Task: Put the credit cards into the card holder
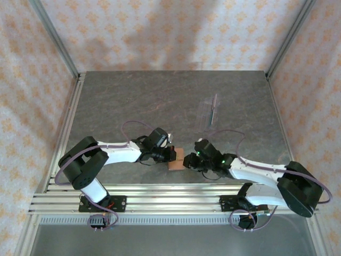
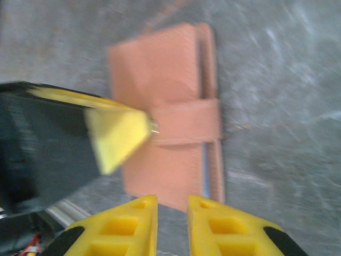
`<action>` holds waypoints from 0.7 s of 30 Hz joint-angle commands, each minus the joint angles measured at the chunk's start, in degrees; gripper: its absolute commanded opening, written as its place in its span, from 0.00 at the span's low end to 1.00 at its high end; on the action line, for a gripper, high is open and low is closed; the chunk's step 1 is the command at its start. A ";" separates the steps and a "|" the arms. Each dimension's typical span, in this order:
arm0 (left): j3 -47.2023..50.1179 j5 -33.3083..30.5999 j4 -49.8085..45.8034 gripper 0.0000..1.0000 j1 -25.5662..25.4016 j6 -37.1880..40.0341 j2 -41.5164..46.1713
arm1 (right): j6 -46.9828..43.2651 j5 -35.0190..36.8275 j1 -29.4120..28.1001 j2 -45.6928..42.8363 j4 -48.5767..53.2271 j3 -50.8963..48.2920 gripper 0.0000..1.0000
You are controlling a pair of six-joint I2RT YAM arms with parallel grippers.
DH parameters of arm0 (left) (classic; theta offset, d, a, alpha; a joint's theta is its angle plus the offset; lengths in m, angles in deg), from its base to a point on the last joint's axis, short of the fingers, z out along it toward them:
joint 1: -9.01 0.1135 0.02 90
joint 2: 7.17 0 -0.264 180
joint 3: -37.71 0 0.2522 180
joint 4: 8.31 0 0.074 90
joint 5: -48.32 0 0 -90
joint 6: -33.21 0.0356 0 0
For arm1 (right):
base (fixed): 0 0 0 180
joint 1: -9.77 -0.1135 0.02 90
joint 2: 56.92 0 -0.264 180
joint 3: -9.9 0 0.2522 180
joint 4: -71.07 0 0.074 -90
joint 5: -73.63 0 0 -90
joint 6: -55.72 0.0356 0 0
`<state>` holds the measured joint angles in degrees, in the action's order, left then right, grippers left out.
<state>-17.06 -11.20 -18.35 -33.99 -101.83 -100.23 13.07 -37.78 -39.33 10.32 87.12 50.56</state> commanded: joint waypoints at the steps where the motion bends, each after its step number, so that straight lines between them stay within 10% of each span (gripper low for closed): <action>1: 1.33 -1.01 -1.18 0.00 0.11 -0.18 -1.82 | -1.82 0.14 1.05 0.31 4.82 4.71 0.14; 5: 1.40 -0.95 -1.28 0.00 0.28 -0.06 -1.60 | 0.65 -2.76 3.48 5.18 0.50 6.11 0.01; 21: 2.34 -0.27 0.32 0.00 0.50 -0.58 -1.02 | 1.95 -9.29 5.75 19.32 -2.82 12.30 0.00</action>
<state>-16.14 -10.58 -17.04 -33.58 -102.02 -100.23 14.19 -46.85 -33.65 27.72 85.63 61.44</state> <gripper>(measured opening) 0.050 0.040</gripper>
